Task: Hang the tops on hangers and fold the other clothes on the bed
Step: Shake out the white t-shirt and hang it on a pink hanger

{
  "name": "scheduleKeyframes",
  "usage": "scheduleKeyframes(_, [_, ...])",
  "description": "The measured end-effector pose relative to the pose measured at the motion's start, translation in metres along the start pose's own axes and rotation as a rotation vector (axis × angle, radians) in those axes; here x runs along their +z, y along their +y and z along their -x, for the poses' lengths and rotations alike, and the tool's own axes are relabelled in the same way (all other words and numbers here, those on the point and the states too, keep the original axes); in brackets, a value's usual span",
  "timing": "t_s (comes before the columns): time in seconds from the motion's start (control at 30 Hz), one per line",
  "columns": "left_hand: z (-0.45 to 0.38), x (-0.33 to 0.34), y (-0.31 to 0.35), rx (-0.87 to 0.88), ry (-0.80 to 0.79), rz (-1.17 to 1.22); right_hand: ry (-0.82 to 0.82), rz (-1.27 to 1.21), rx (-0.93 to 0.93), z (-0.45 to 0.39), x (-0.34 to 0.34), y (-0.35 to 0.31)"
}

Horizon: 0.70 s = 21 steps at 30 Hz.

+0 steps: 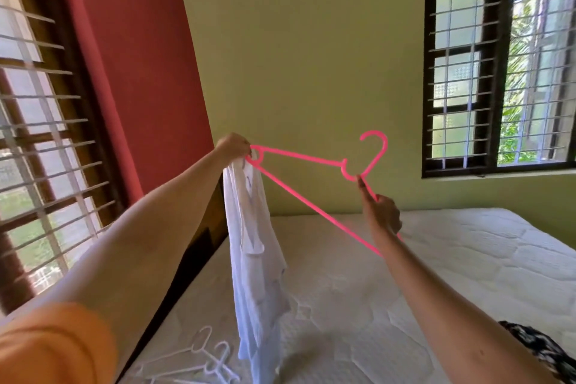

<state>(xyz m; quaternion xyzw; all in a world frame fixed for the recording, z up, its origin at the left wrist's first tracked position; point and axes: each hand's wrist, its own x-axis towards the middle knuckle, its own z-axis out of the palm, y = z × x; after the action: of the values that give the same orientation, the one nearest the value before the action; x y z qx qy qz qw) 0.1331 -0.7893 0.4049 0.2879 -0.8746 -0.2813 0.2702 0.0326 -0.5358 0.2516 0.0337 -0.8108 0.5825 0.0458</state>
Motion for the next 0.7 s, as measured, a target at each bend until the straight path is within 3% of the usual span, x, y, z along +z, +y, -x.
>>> scheduleKeyframes(0.2, [0.0,0.002,-0.005,0.061,-0.08,-0.008,-0.08,-0.167,-0.155,0.004,0.019,-0.017])
scheduleKeyframes(0.27, [0.001,0.002,-0.002,0.054,-0.106,-0.018,-0.052,-0.212,-0.147,0.007,0.021,-0.029])
scheduleKeyframes(0.4, [-0.007,0.003,-0.001,0.021,0.007,-0.06,0.043,-0.265,-0.058,0.004,0.024,-0.025])
scheduleKeyframes(0.53, [-0.008,0.004,0.007,-0.049,0.02,-0.05,0.124,-0.253,-0.115,0.009,0.028,-0.01])
scheduleKeyframes(0.7, [0.003,0.02,0.027,0.094,-0.02,-0.244,0.225,-0.222,-0.222,0.019,0.035,-0.016])
